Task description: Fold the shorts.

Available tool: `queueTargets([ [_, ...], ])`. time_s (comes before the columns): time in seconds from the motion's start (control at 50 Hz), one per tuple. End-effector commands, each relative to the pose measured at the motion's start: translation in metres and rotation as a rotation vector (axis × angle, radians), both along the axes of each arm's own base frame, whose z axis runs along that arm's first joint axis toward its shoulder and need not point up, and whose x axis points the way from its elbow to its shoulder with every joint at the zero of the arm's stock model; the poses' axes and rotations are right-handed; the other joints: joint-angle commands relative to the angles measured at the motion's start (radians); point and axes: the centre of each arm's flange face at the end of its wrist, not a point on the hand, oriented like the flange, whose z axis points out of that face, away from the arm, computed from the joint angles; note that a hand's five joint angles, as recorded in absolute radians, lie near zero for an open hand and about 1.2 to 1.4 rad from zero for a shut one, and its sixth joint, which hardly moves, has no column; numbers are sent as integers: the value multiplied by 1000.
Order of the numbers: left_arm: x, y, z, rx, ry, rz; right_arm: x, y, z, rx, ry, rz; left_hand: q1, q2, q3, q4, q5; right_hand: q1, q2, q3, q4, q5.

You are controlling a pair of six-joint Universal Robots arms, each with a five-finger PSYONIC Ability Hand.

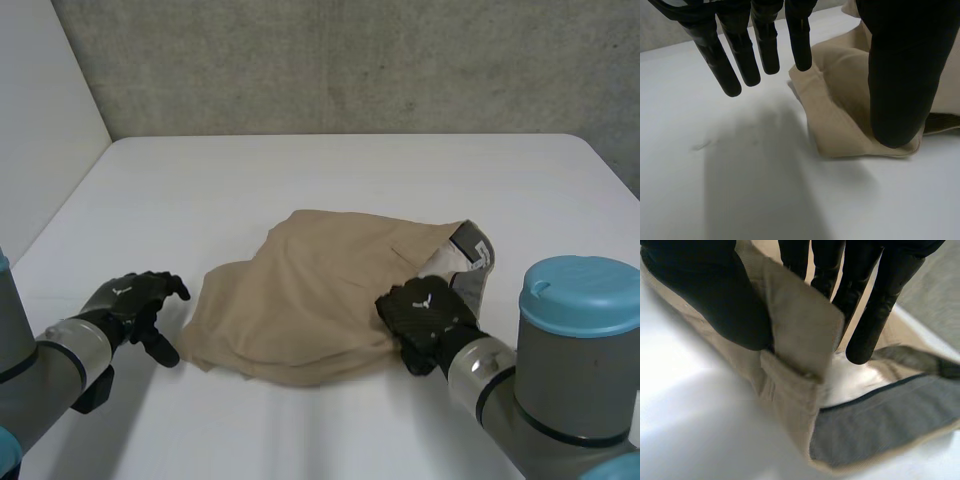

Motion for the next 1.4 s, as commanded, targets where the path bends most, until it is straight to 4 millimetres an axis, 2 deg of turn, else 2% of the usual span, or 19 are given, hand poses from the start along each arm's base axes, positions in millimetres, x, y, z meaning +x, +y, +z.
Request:
queueTargets([
  [0.02,-4,4,-1,0,-2,-13,5,-20,15,-94,-65,-46,4,14,5,22,28,418,219,224,220,257],
  [0.1,-6,7,-3,6,-5,-18,5,-21,18,-99,-73,-50,4,14,5,22,28,418,219,224,220,257],
  [0.26,-25,16,-17,46,-9,-86,5,-22,26,-97,-116,-76,7,17,8,25,31,418,219,224,220,257],
  [0.64,-59,2,-28,-9,-68,-30,-1,-16,74,-190,-201,-86,21,31,23,40,45,418,219,224,220,257],
  [0.72,-66,1,-21,-42,-66,-34,-4,-23,84,-222,-214,-102,68,78,70,86,92,418,219,224,220,257],
  [0.76,-71,0,-17,-60,-56,-44,-8,-29,91,-244,-225,-121,176,186,178,195,200,418,219,224,220,257],
  [0.84,-79,0,-7,-110,-37,-60,-11,-37,106,-285,-246,-139,587,597,589,605,611,418,219,224,220,257],
  [0.86,-81,-1,-2,-132,-33,-56,-11,-38,108,-290,-249,-140,780,790,781,798,804,418,219,224,220,257],
  [0.9,-82,-3,3,-156,-38,-52,-11,-39,119,-318,-260,-138,962,972,964,981,986,418,219,224,220,257],
  [0.92,-82,-3,7,-167,-38,-47,-11,-40,124,-329,-265,-139,963,973,965,982,987,418,219,224,220,257],
  [1.0,-81,-6,46,-271,1,-13,-16,-48,147,-390,-242,-149,963,973,965,982,987,418,219,224,220,257],
  [1.02,-79,-4,67,-324,21,-10,-18,-49,151,-401,-223,-151,963,973,965,982,987,418,219,224,220,257],
  [1.08,-76,0,100,-409,39,-12,-25,-55,166,-447,-126,-153,963,973,965,982,987,418,219,224,220,257],
  [1.1,-74,3,119,-462,35,-19,-27,-55,168,-457,-93,-150,963,973,965,982,987,418,219,224,220,257],
  [1.18,-73,16,147,-511,-31,-90,-31,-53,175,-472,92,-115,963,973,965,982,987,418,219,224,220,257],
  [1.22,-73,21,151,-500,-65,-127,-31,-52,171,-446,191,-85,963,973,965,982,987,418,219,224,220,257],
  [1.3,-75,26,146,-445,-132,-195,-26,-58,149,-356,283,-36,963,973,965,982,987,418,219,224,220,257],
  [1.38,-81,12,116,-357,-192,-212,-19,-68,127,-289,317,-10,963,973,965,982,987,418,219,224,220,257],
  [1.4,-85,4,103,-327,-215,-217,-17,-70,121,-277,324,-3,963,973,965,982,987,418,219,224,220,257],
])
